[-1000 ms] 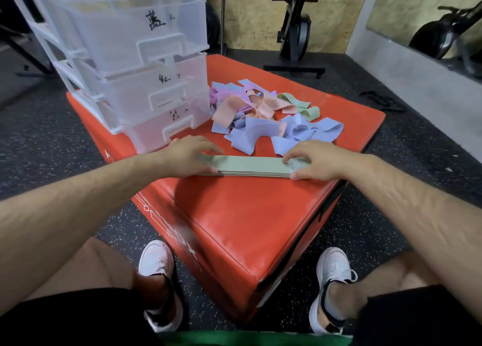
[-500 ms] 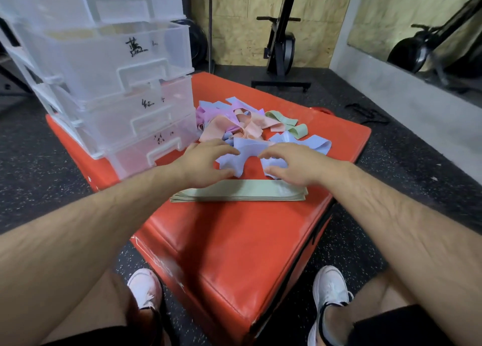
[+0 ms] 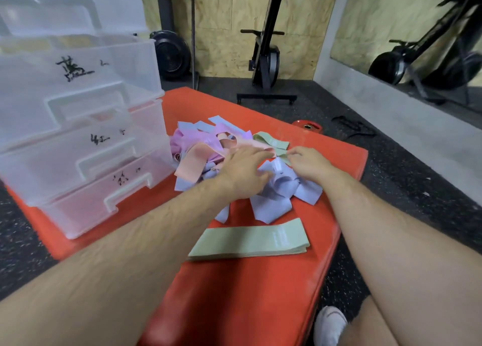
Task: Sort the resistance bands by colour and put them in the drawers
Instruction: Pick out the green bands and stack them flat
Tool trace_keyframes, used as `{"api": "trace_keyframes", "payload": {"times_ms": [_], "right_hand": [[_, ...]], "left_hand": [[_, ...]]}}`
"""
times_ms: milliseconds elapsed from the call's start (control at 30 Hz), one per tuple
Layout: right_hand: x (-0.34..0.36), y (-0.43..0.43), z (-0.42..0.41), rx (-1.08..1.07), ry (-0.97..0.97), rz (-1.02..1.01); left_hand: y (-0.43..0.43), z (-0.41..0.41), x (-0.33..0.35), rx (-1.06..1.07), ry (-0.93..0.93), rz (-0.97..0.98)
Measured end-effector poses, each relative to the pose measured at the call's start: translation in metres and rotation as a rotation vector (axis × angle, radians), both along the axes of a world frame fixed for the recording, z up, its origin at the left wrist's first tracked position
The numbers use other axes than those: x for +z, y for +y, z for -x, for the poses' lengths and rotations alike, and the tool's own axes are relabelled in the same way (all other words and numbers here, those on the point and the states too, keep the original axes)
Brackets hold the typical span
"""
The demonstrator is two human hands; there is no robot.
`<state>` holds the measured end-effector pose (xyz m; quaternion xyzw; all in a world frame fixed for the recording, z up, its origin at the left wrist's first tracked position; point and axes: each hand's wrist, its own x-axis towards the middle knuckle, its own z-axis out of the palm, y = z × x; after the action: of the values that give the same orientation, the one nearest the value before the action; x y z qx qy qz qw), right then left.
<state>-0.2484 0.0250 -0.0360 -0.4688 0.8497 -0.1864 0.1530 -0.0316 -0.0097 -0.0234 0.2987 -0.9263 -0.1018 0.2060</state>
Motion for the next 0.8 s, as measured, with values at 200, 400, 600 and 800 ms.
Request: {"api": "trace_keyframes", "payload": {"times_ms": [200,400,600,800], "right_hand": [[-0.022,-0.018,0.003,-0.032,-0.062,-0.118],[-0.015,-0.018,-0.015,-0.071,-0.008,0.0],[0.035,-0.003,-0.029,0.09,-0.118,0.551],[0.105,0.034,-0.054,0.06,-0.464,0.82]], "left_hand": [[-0.014,0.014,-0.014,0.01,0.003,-0.072],[-0.011,0.01,-0.013,0.019,0.006,-0.07],[-0.002,0.001,0.002,0.011,0.155,-0.103],[0.021,-0.014,0.032,0.005,0.394,-0.218]]}}
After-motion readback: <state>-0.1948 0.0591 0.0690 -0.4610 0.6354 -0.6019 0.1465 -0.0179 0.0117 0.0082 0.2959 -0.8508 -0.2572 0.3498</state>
